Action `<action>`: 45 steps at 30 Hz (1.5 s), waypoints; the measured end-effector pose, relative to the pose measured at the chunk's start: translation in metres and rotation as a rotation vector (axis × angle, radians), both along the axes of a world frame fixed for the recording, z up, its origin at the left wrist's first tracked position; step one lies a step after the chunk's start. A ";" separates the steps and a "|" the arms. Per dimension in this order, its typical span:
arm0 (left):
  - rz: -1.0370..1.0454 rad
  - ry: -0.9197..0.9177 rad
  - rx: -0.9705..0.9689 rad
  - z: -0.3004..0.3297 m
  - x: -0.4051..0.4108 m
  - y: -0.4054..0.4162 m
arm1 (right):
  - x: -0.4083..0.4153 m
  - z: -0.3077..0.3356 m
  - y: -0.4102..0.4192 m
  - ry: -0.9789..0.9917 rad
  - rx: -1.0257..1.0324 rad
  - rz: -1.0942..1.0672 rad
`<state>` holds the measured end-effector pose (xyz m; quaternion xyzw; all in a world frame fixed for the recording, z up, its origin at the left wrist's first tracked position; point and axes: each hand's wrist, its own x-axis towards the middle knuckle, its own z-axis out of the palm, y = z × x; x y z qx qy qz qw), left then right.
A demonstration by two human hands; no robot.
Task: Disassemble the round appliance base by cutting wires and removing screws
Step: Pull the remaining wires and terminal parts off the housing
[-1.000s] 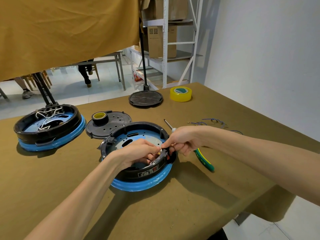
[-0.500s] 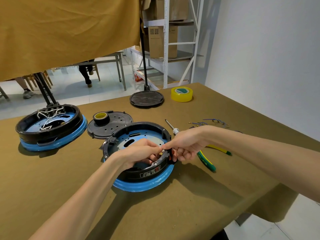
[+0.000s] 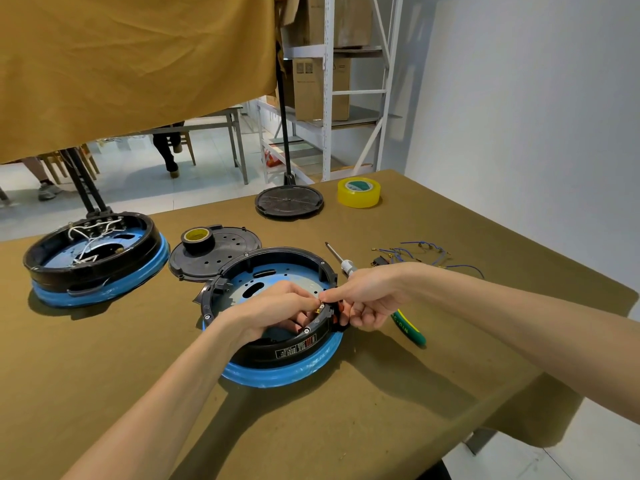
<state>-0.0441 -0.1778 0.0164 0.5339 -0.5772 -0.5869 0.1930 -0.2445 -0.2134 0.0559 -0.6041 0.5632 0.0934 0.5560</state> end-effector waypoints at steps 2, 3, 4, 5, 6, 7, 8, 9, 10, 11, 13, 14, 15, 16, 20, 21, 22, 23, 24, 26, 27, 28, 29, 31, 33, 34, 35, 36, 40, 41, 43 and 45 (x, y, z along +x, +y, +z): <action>0.015 0.010 -0.003 0.000 0.000 0.001 | 0.000 -0.001 -0.001 -0.029 0.009 -0.007; 0.025 0.020 -0.003 0.000 0.000 0.001 | -0.001 -0.003 -0.002 -0.059 0.018 -0.015; 0.036 0.028 -0.002 -0.001 0.000 0.001 | -0.002 -0.004 -0.002 -0.094 0.029 -0.027; 0.047 0.031 -0.001 -0.001 0.000 0.001 | -0.003 -0.006 -0.002 -0.126 0.039 -0.040; 0.054 0.029 0.000 -0.001 0.000 0.001 | -0.005 -0.008 -0.001 -0.150 0.043 -0.054; 0.058 0.029 0.001 -0.001 0.000 0.001 | -0.005 -0.010 0.000 -0.161 0.036 -0.064; 0.059 0.034 0.005 -0.001 -0.001 0.000 | -0.006 -0.011 0.000 -0.159 0.019 -0.070; 0.058 0.044 0.012 -0.001 0.000 0.000 | -0.006 -0.013 0.002 -0.148 -0.005 -0.077; 0.057 0.055 0.022 -0.001 0.000 0.000 | -0.007 -0.015 0.003 -0.139 -0.029 -0.087; 0.057 0.065 0.032 -0.001 0.001 0.000 | -0.007 -0.017 0.004 -0.135 -0.047 -0.094; 0.051 0.068 0.048 0.000 0.002 -0.001 | -0.008 -0.018 0.005 -0.132 -0.067 -0.102; 0.046 0.064 0.051 0.000 0.002 -0.001 | -0.008 -0.019 0.005 -0.130 -0.071 -0.105; 0.039 0.059 0.054 0.000 0.003 -0.001 | -0.009 -0.018 0.005 -0.132 -0.071 -0.108; 0.033 0.056 0.057 0.000 0.003 -0.001 | -0.009 -0.018 0.005 -0.134 -0.068 -0.111; 0.014 0.065 0.071 -0.001 0.004 -0.002 | -0.008 -0.013 0.006 -0.099 -0.055 -0.067; 0.011 0.069 0.070 -0.002 0.004 -0.002 | -0.008 -0.011 0.005 -0.088 -0.054 -0.050; 0.009 0.071 0.068 -0.002 0.005 -0.002 | -0.007 -0.009 0.005 -0.082 -0.050 -0.032; 0.006 0.071 0.065 -0.002 0.005 -0.002 | -0.006 -0.007 0.004 -0.081 -0.040 -0.013; 0.000 0.069 0.063 -0.002 0.006 -0.002 | -0.005 -0.005 0.003 -0.079 -0.027 0.002; -0.006 0.070 0.064 -0.003 0.007 -0.002 | -0.002 -0.001 0.001 -0.055 -0.020 0.029; -0.005 0.077 0.066 -0.003 0.007 -0.003 | -0.001 0.000 0.001 -0.033 -0.034 0.043; -0.003 0.082 0.069 -0.004 0.008 -0.003 | 0.000 0.001 0.001 -0.009 -0.061 0.060; -0.002 0.081 0.071 -0.005 0.008 -0.004 | 0.000 0.001 0.002 0.008 -0.092 0.072; 0.000 0.072 0.077 -0.005 0.008 -0.005 | -0.002 -0.002 0.003 0.000 -0.126 0.054; -0.005 0.068 0.089 -0.005 0.008 -0.006 | -0.005 -0.006 0.004 -0.062 -0.111 -0.005; -0.007 0.064 0.094 -0.005 0.008 -0.006 | -0.006 -0.008 0.005 -0.092 -0.100 -0.025; -0.009 0.057 0.096 -0.005 0.008 -0.006 | -0.008 -0.009 0.006 -0.113 -0.094 -0.032; -0.011 0.051 0.095 -0.004 0.008 -0.006 | -0.008 -0.011 0.007 -0.128 -0.105 -0.032; -0.002 0.096 0.083 -0.004 0.006 -0.006 | -0.012 -0.027 0.016 -0.154 -0.324 -0.021; -0.001 0.105 0.078 -0.004 0.005 -0.005 | -0.016 -0.032 0.019 -0.179 -0.385 -0.016; 0.002 0.109 0.062 -0.004 0.005 -0.005 | -0.025 -0.041 0.025 -0.261 -0.473 0.023; 0.009 0.106 0.048 -0.004 0.004 -0.005 | -0.034 -0.050 0.030 -0.319 -0.553 0.048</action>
